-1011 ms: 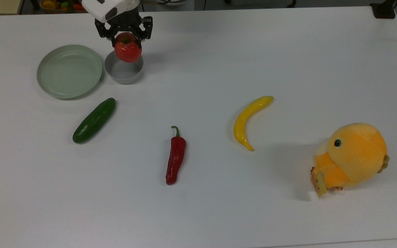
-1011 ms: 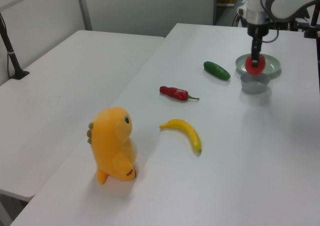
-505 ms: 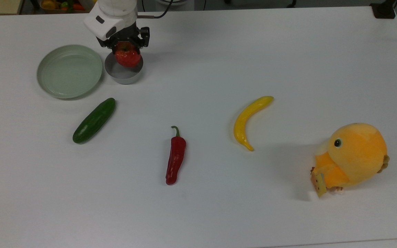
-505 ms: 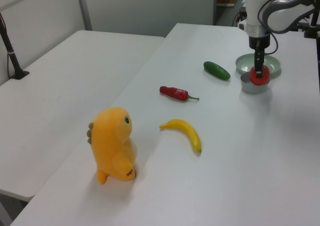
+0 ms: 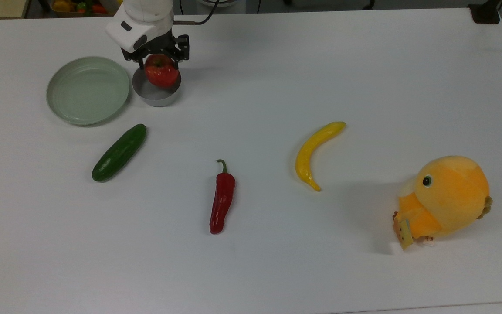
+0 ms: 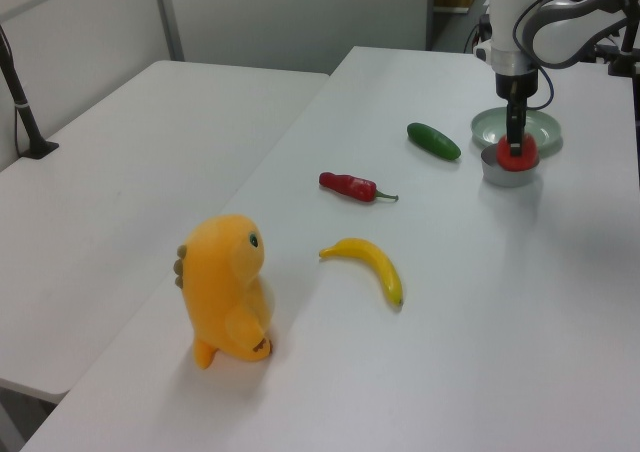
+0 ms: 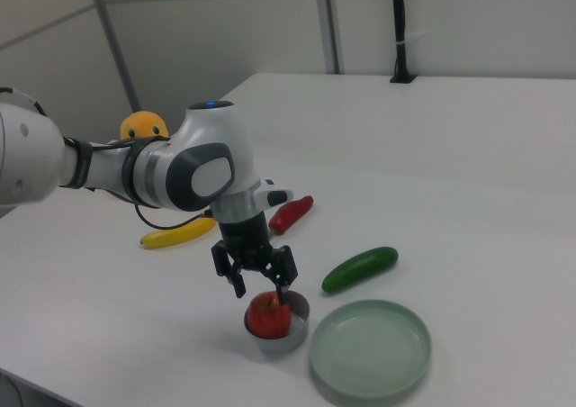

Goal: Put the red apple in the bowl
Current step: 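Lower the apple into the grey bowl and open the gripper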

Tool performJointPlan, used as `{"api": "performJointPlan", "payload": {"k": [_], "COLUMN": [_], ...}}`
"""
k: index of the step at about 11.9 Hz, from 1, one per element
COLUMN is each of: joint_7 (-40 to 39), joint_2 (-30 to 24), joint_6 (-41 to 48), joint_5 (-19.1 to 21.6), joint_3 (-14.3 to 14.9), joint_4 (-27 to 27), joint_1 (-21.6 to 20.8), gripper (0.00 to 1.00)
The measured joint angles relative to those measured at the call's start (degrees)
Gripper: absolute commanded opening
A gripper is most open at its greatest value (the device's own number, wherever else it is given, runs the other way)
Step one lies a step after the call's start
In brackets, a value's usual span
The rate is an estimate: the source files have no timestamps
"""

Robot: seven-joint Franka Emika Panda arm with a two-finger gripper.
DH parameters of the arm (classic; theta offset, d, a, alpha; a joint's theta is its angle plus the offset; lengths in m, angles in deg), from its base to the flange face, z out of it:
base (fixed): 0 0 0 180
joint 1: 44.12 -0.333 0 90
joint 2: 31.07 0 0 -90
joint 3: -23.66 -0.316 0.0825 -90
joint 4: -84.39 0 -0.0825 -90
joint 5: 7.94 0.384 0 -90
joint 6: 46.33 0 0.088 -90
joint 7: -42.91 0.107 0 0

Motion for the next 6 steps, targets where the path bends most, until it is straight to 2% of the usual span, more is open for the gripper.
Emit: {"api": "performJointPlan", "payload": {"k": [5, 6], "joint_7": [0.35, 2.34], "joint_2": [-0.01, -0.06], "joint_6": [0.00, 0.00], "joint_5": [0.02, 0.12], "joint_3": [0.00, 0.00], "joint_4": [1.06, 1.70], "joint_1": [0.00, -0.01], "gripper": [1.00, 1.00]}}
